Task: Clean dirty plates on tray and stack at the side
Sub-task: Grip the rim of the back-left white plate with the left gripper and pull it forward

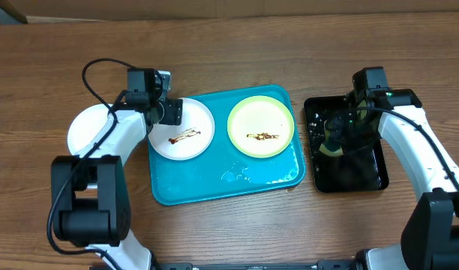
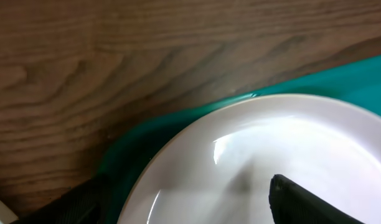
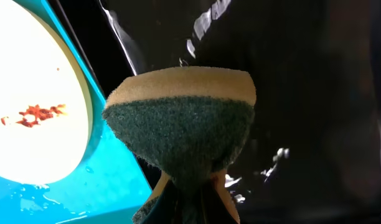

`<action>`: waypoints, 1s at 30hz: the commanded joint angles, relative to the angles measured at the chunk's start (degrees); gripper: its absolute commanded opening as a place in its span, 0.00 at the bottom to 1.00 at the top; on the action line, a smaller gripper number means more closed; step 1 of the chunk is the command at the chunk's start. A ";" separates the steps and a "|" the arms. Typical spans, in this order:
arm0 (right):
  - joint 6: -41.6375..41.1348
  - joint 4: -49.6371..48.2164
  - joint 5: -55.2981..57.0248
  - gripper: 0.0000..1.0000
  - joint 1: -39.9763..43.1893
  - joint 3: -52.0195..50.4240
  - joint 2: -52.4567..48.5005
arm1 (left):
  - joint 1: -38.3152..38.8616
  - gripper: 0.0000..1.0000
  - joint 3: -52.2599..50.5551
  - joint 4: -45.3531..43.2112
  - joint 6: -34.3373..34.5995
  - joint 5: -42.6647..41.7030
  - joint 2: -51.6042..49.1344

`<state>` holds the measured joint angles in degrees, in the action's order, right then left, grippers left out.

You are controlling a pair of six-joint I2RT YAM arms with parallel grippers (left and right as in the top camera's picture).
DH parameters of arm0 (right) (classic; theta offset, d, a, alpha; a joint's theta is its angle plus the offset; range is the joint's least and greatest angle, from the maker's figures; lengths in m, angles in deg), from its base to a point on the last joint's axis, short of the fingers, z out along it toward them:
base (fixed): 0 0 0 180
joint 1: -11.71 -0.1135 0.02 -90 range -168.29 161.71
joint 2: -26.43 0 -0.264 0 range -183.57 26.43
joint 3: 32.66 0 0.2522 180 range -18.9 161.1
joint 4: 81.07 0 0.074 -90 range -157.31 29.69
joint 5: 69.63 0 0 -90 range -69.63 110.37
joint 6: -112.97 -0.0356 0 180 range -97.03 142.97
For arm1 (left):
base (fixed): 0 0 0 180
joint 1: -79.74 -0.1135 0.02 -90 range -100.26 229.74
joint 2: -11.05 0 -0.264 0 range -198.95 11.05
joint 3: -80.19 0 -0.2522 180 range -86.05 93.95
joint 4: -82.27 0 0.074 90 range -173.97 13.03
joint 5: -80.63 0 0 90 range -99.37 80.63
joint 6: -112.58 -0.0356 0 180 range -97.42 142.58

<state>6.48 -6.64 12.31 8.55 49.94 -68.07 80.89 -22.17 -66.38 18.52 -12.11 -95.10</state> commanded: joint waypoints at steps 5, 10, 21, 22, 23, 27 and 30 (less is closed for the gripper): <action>0.28 -0.33 0.50 0.04 -0.26 -0.20 0.52 | 0.17 0.76 0.02 1.42 0.35 -3.06 -2.05; 0.26 -0.37 0.52 0.04 -0.26 -0.20 0.52 | 0.15 0.69 0.02 6.29 1.18 -3.04 -2.05; 0.28 -0.48 0.50 0.04 -0.26 -0.20 0.52 | 0.22 0.31 0.02 20.11 1.51 -3.06 -2.05; 0.26 -0.48 0.52 0.04 -0.26 -0.20 0.52 | 0.22 0.28 0.02 21.05 1.53 -3.06 -2.05; 0.28 -0.46 0.52 0.04 -0.26 -0.20 0.52 | 0.22 0.25 0.02 21.81 1.84 -3.06 -2.05; 0.28 -0.44 0.52 0.05 -0.26 -0.20 0.52 | 0.22 0.14 0.02 25.18 4.66 -3.08 -2.05; 0.28 -0.48 0.52 0.06 -0.26 -0.20 0.52 | 0.22 0.04 0.02 27.89 6.56 -3.10 -2.05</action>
<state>6.50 -6.78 12.29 8.57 49.87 -68.07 80.76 -20.84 -40.68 22.35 -15.17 -95.86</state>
